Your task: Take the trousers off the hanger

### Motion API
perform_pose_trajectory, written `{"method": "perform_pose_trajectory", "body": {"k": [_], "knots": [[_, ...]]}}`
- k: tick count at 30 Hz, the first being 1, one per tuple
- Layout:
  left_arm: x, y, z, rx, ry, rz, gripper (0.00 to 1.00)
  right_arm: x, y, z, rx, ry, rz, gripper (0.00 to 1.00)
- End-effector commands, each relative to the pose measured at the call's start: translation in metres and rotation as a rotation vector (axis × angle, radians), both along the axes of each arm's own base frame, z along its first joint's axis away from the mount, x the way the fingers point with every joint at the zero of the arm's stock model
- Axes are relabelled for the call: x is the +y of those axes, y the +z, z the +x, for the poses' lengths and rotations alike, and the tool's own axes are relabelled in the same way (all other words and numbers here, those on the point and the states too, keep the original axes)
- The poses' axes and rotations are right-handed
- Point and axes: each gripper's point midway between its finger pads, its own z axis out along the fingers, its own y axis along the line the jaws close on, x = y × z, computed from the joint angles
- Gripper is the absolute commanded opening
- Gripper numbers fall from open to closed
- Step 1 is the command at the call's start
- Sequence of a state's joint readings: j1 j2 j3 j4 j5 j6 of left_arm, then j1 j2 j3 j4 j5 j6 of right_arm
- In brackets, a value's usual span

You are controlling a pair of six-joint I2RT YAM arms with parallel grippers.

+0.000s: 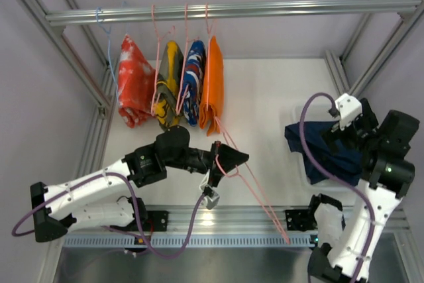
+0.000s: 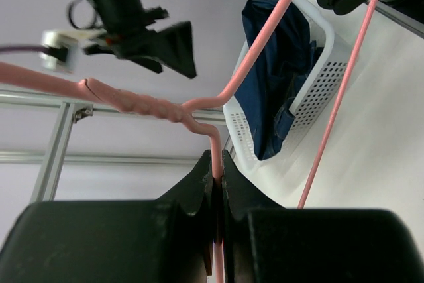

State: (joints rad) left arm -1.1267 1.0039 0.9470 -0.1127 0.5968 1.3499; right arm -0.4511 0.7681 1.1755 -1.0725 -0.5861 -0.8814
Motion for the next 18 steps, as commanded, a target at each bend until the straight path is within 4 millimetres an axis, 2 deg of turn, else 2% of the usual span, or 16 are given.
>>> {"method": "perform_pose_trajectory", "body": {"k": [1, 2, 5, 8, 10, 14, 18], "knots": [[0.001, 0.018, -0.011, -0.049, -0.068, -0.051, 0.00, 0.062, 0.020, -0.045, -0.004, 0.227, 0.130, 0.95], [0.000, 0.019, -0.011, -0.053, -0.070, -0.047, 0.00, 0.070, 0.032, -0.052, -0.040, 0.260, 0.112, 0.94], [-0.001, 0.014, -0.011, -0.078, -0.078, -0.025, 0.00, 0.100, 0.049, -0.080, -0.091, 0.367, 0.147, 0.92], [-0.004, 0.006, -0.005, -0.078, -0.058, 0.003, 0.00, 0.131, 0.060, -0.103, -0.072, 0.457, 0.302, 0.87], [-0.004, -0.002, 0.004, -0.078, -0.021, 0.024, 0.00, 0.152, 0.066, -0.126, -0.071, 0.565, 0.378, 0.87], [-0.007, -0.026, 0.023, -0.069, 0.068, 0.096, 0.00, 0.175, 0.078, -0.148, -0.084, 0.648, 0.534, 0.85], [-0.004, -0.030, 0.040, -0.030, 0.122, 0.106, 0.00, 0.191, 0.085, -0.173, -0.058, 0.744, 0.650, 0.88]]}}
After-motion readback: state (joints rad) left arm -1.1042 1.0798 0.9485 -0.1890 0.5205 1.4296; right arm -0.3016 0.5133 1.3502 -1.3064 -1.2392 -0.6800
